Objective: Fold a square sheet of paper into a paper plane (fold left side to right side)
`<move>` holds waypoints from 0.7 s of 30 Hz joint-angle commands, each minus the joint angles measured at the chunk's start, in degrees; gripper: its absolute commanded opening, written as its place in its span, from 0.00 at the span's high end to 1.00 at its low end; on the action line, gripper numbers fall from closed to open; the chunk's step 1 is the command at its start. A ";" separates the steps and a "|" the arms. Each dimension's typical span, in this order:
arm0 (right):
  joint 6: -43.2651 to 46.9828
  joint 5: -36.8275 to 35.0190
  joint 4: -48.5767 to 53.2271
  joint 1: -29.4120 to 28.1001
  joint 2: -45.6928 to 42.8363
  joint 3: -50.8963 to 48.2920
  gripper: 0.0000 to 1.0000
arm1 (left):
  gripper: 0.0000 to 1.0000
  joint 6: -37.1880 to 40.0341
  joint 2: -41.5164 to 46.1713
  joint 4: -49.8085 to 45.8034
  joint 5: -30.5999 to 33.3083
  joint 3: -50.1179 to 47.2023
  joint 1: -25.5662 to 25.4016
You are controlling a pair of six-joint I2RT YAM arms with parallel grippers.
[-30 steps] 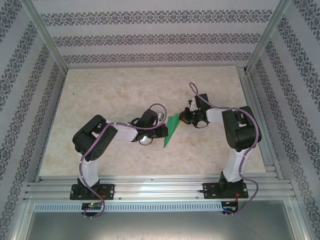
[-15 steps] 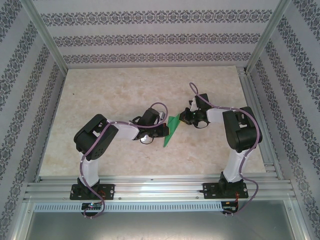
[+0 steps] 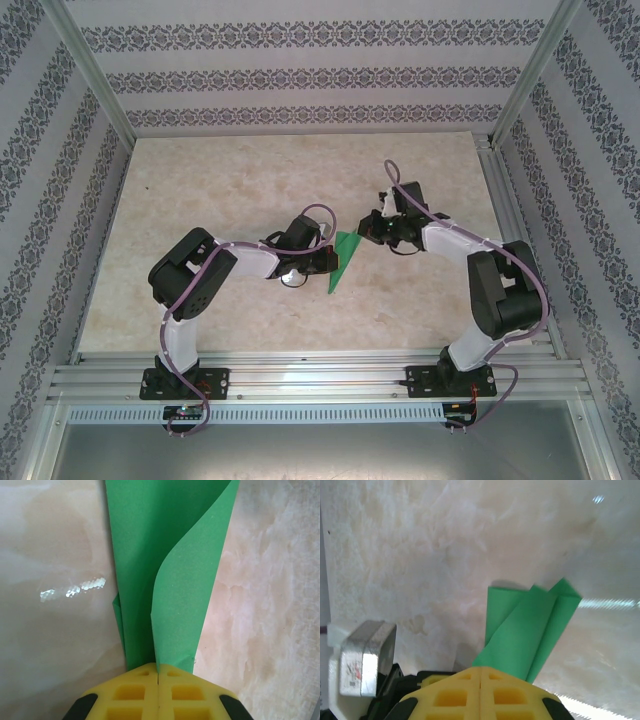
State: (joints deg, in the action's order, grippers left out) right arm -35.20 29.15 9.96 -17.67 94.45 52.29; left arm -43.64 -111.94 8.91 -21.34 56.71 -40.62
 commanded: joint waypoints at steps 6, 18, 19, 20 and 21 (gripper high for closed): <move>-7.40 0.82 -8.86 -4.83 5.29 -3.63 0.95 | 0.95 -0.31 -1.54 -3.47 2.36 0.13 -0.07; -5.70 0.61 -9.00 -5.00 11.05 -2.97 0.95 | 0.95 -0.42 -1.88 -3.54 2.03 0.17 -0.07; -5.52 0.33 -8.86 -4.99 11.31 -3.07 0.95 | 0.95 -0.40 -1.88 -3.54 2.02 0.19 -0.07; -5.33 0.06 -8.70 -5.00 11.52 -3.20 0.95 | 0.95 -0.40 -1.88 -3.54 2.05 0.19 -0.14; -5.19 -0.13 -8.57 -5.00 11.67 -3.31 0.95 | 0.95 -0.40 -1.93 -3.52 2.02 0.23 -0.08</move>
State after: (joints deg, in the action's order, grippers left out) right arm -41.89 30.06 1.19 -22.41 104.36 48.90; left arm -43.86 -111.98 8.91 -21.34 56.71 -40.62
